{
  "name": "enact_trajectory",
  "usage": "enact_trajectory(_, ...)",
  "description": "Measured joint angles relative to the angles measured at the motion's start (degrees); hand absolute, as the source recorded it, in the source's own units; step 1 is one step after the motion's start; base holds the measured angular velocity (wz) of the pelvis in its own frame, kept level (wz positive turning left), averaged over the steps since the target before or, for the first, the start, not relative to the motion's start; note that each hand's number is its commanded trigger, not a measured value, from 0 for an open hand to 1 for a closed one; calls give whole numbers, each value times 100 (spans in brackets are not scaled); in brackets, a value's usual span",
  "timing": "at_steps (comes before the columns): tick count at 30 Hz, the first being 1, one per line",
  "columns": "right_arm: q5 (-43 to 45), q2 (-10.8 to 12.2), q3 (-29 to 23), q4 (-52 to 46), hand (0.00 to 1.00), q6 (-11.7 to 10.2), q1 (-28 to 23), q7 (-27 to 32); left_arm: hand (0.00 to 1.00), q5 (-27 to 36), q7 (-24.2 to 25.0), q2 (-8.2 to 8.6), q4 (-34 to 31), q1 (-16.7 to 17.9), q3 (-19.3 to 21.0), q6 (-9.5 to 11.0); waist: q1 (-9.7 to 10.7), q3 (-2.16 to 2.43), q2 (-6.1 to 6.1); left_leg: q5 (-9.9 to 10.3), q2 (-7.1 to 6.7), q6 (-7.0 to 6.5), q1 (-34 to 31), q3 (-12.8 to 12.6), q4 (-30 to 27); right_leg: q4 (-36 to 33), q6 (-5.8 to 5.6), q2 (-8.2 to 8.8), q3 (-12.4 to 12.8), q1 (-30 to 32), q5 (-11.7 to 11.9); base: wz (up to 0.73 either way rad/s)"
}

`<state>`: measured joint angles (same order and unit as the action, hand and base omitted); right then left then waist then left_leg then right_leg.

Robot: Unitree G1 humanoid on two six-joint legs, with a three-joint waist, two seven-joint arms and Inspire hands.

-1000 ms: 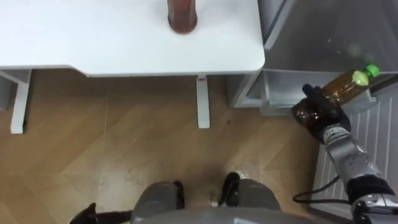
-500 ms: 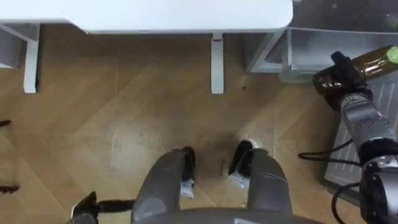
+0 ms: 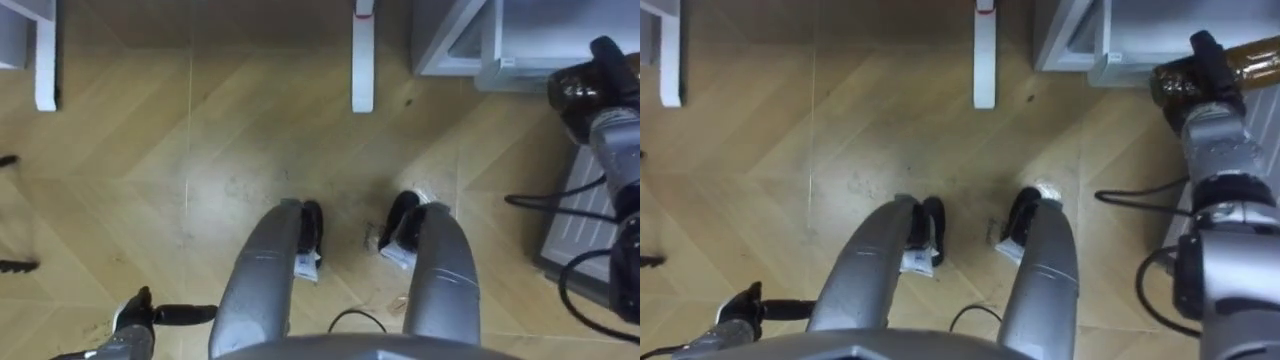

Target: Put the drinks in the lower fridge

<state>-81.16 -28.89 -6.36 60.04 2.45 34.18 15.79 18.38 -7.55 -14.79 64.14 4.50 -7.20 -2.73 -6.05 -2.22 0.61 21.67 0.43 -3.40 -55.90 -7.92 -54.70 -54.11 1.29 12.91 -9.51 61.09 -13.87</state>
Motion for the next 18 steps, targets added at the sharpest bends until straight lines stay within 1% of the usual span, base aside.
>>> enact_trajectory(2, 8, -16, 0, 0, 100, 0, 142, 108, 0, 7, -77, 0, 2, 0, -2, -17, 14, -2, 5, 58, -3, -3, -109, 7, -130, -151, 8, 31, 5, 110, -66, 8)
enact_trajectory(4, 7, -22, -1, 0, 100, 0, 370, 203, 0, 7, -91, -1, 2, -3, -2, -28, 100, 0, 1, 94, -29, -20, -251, 12, -249, -320, 10, 107, -1, 252, -159, 15)
enact_trajectory(9, 9, -24, 8, -2, 100, 1, 646, 343, 0, 7, -108, -6, -1, -2, -108, -72, 103, -1, 4, 142, -29, -5, -384, 31, -348, -442, 21, 134, -14, 384, -230, 5)
enact_trajectory(12, 8, -47, 18, -4, 100, 2, 756, 483, 0, 7, -115, -61, -14, -4, -214, -82, 117, -2, 10, 182, -32, 1, -419, 31, -431, -560, 36, 185, -6, 423, -308, 6)
enact_trajectory(15, 10, -70, 20, -3, 100, 3, 897, 536, 0, 13, -191, -68, -8, -5, -218, -84, 112, -4, 16, 231, -26, 9, -449, 29, -533, -657, 50, 195, -9, 466, -348, 0)
enact_trajectory(18, 13, -74, 19, -3, 100, 3, 1008, 540, 0, 15, -207, -73, -8, -6, -218, -63, 110, -5, 17, 239, -19, 11, -451, 36, -581, -674, 50, 186, 4, 459, -353, 0)
